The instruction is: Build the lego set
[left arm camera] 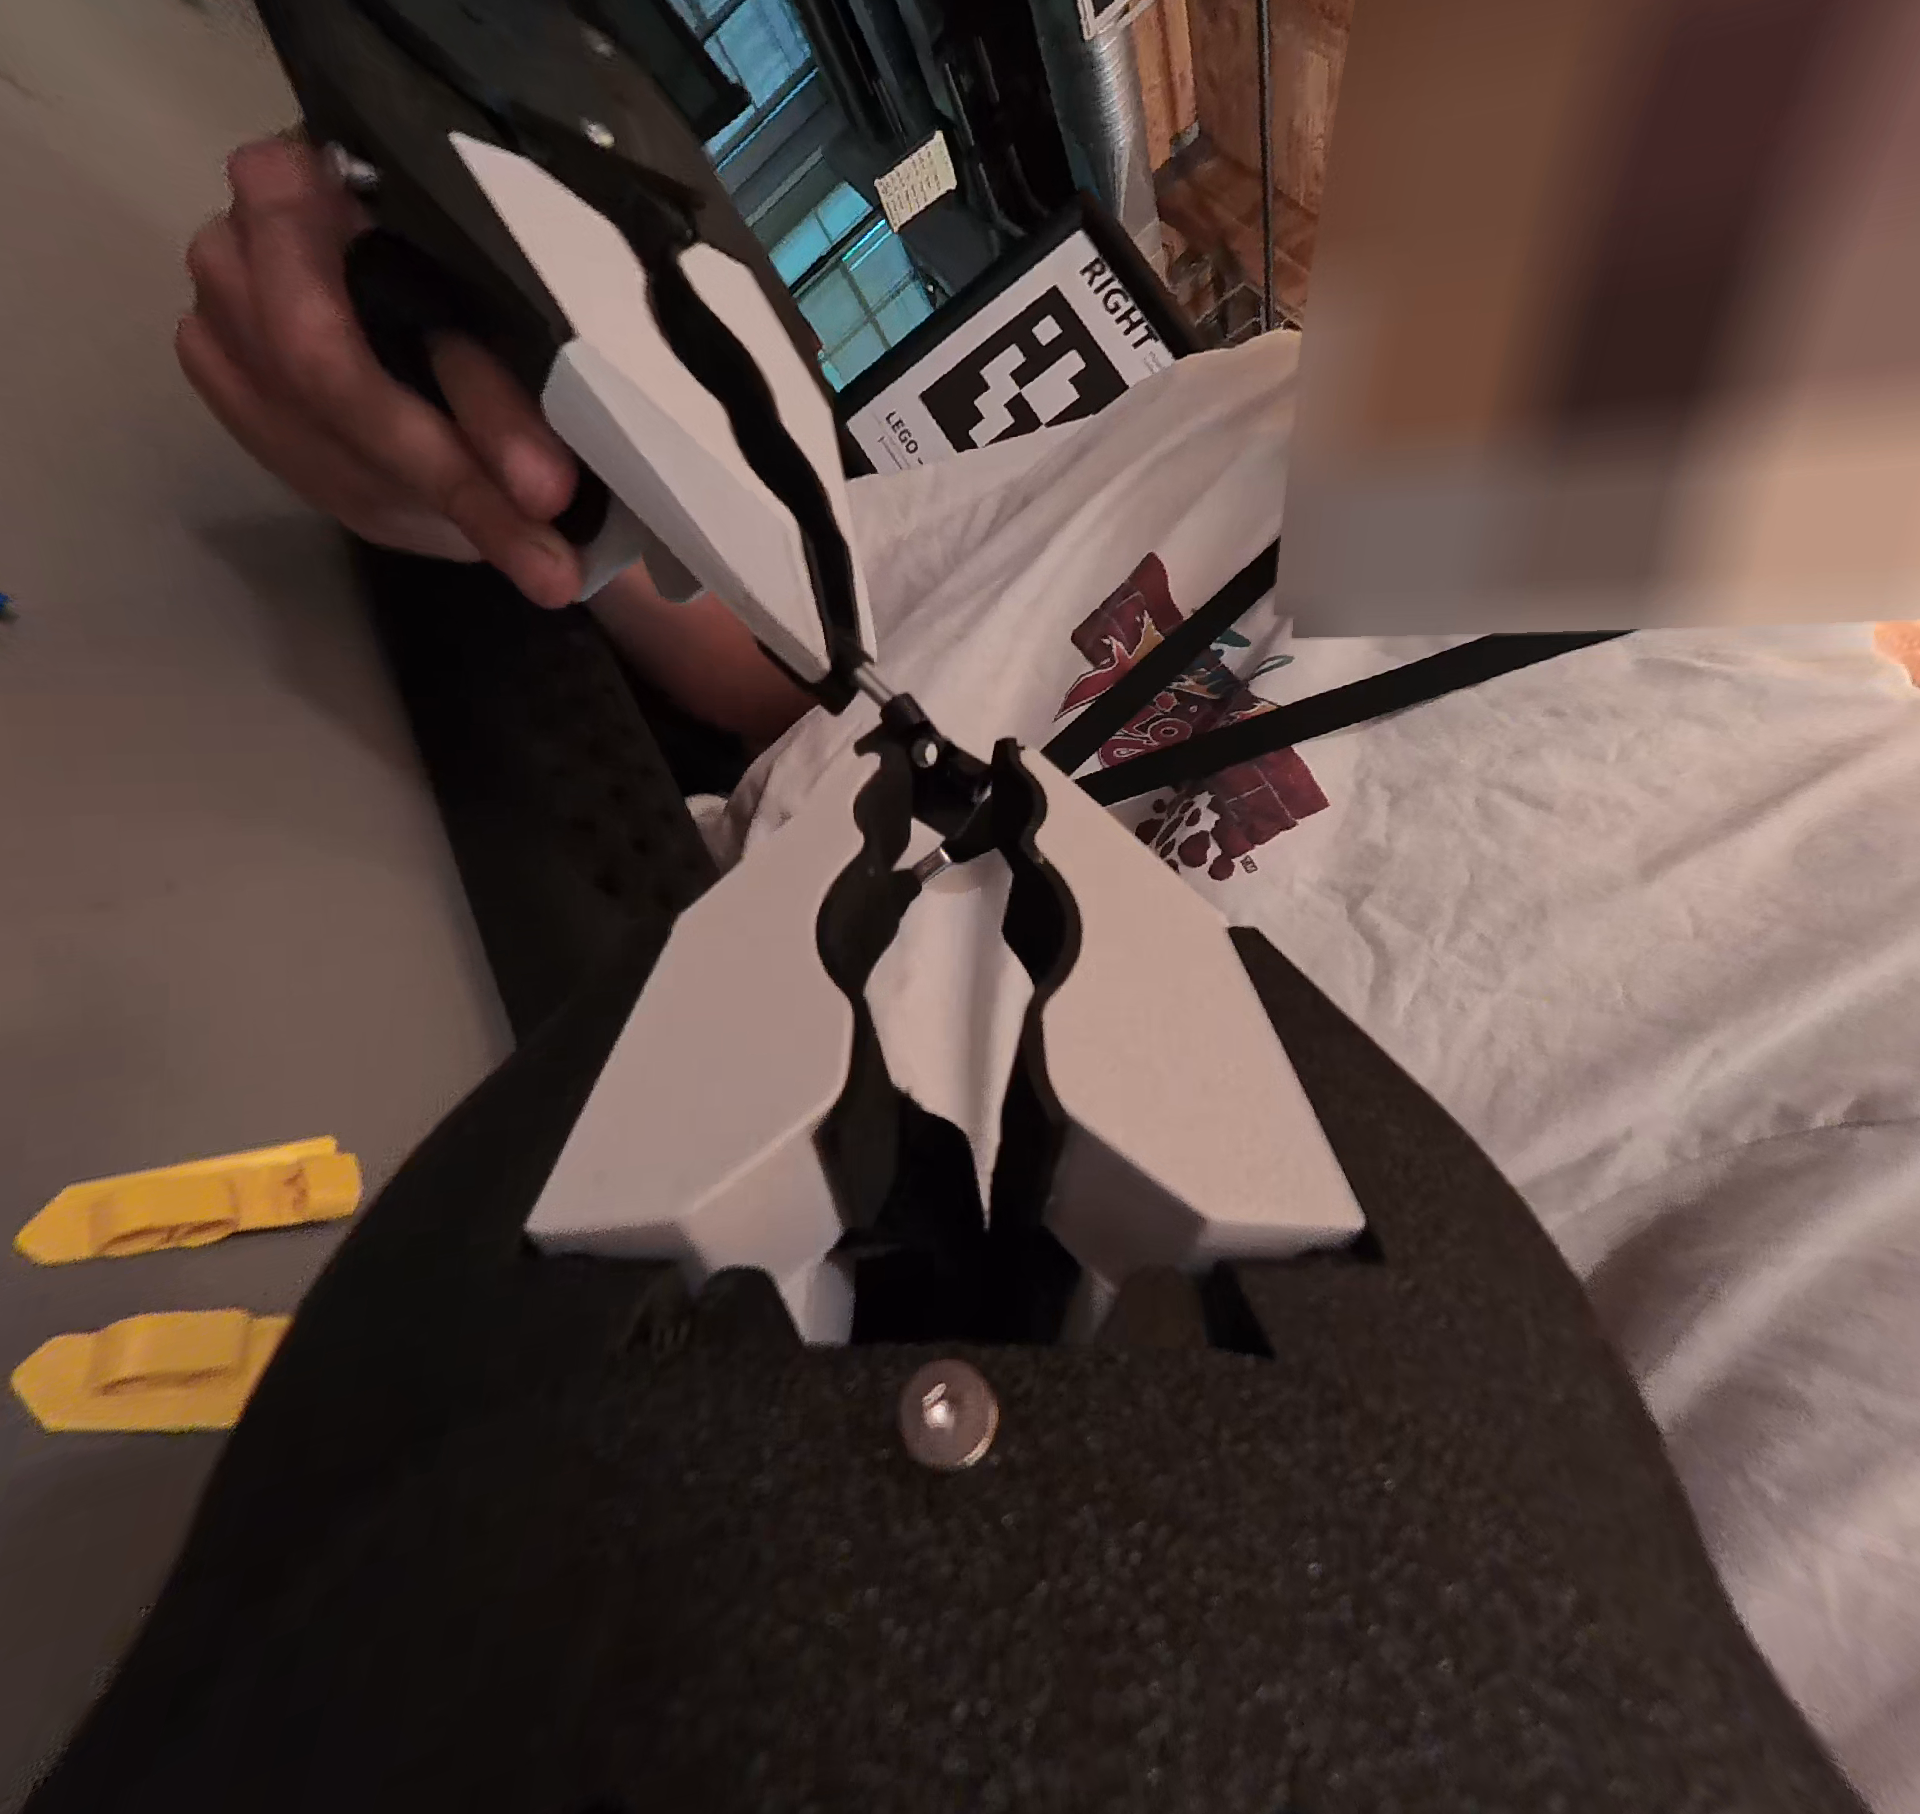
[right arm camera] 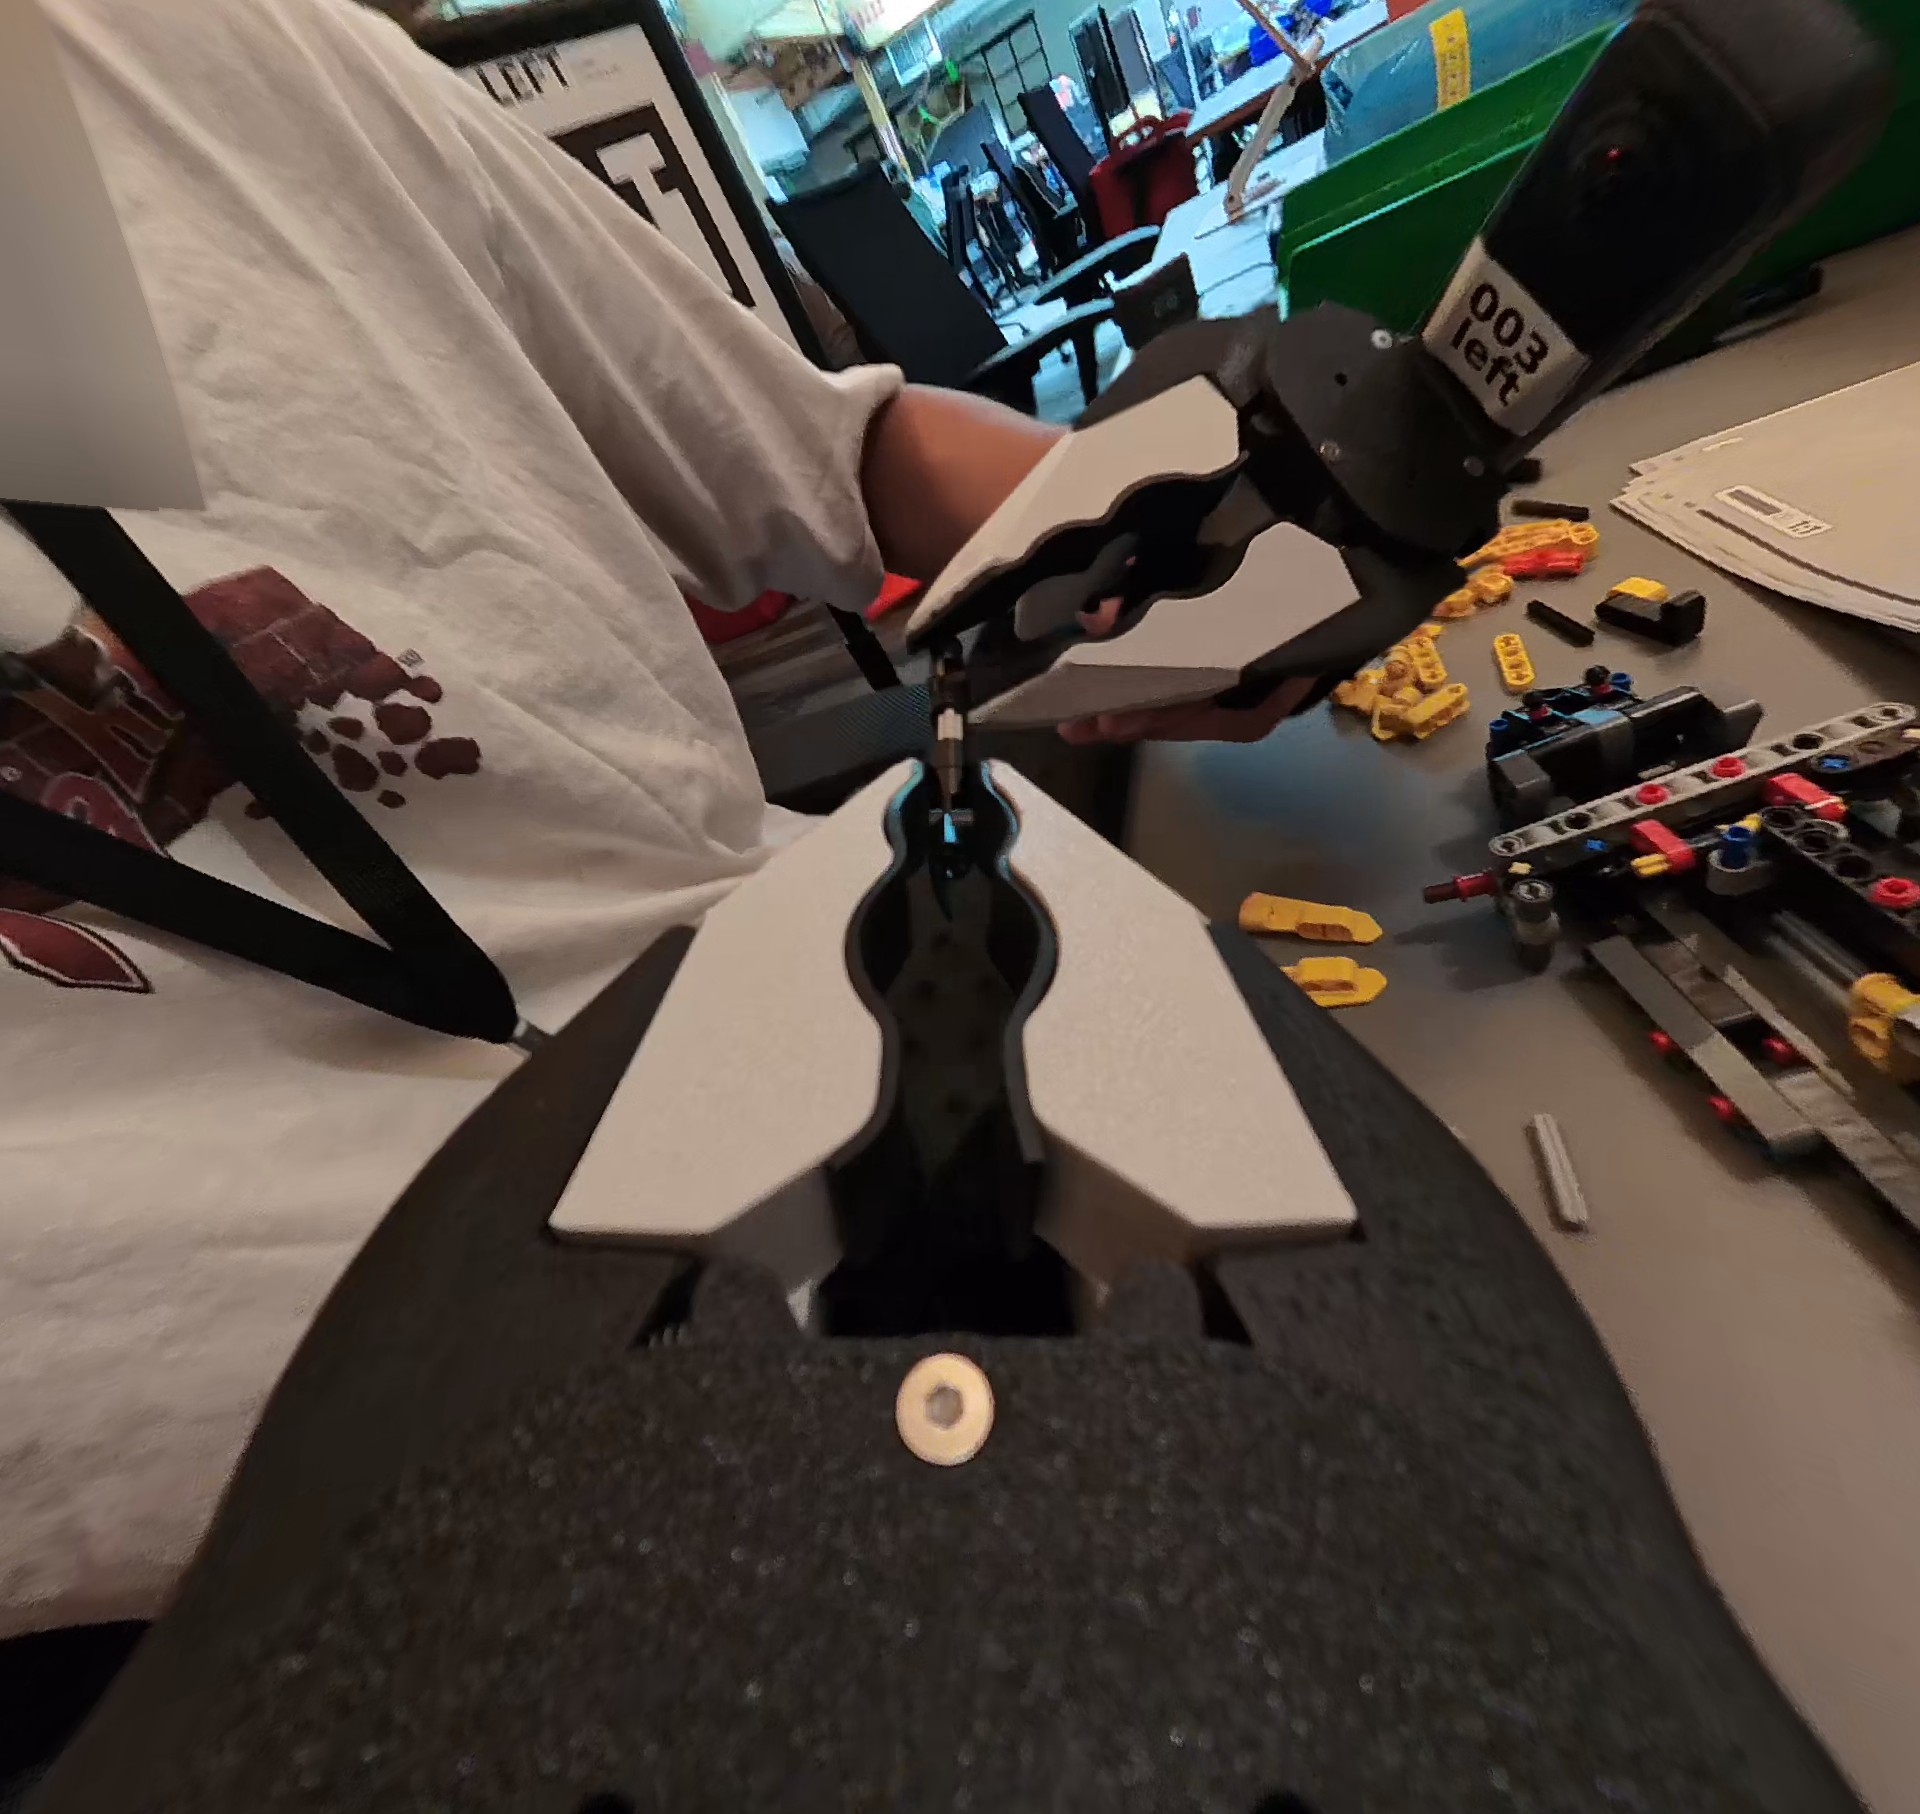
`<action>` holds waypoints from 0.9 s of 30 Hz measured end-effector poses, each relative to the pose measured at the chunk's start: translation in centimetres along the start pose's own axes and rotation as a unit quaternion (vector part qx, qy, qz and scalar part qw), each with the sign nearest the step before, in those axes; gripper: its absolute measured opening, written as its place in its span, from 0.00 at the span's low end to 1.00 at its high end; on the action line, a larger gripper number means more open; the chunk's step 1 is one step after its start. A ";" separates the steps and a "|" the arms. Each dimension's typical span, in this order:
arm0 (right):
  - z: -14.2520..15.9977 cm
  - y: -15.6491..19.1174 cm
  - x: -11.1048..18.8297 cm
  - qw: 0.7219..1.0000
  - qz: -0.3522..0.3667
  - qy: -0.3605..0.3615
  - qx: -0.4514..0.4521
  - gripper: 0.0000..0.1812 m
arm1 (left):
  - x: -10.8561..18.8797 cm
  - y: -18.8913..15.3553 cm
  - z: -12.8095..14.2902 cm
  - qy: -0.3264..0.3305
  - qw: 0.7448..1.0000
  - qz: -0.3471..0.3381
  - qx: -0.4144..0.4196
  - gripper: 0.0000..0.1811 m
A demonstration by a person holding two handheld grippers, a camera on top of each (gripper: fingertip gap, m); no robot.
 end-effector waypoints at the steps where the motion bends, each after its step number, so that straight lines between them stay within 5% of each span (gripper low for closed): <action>1: 0.1 0.0 0.0 1.000 0.010 0.008 0.011 0.03 | 0.1 0.2 0.1 0.001 1.000 -0.002 0.013 0.07; 22: 0.7 -0.7 -0.1 1.000 0.024 0.002 -0.007 0.03 | 0.5 1.9 0.2 -0.037 0.997 0.043 0.052 0.08; 27: 0.6 -2.3 1.3 0.994 0.076 -0.037 -0.070 0.03 | 2.1 2.0 -1.4 -0.103 0.992 -0.065 -0.017 0.06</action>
Point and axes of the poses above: each gripper's, where its closed fingertips meet, x back along the fingers, z out of its underside, y = z × x across the jaws, the point moved 8 cm from there along x, back along the fingers, and after that the axes turned 3 degrees about z, right-handed, at the moved point
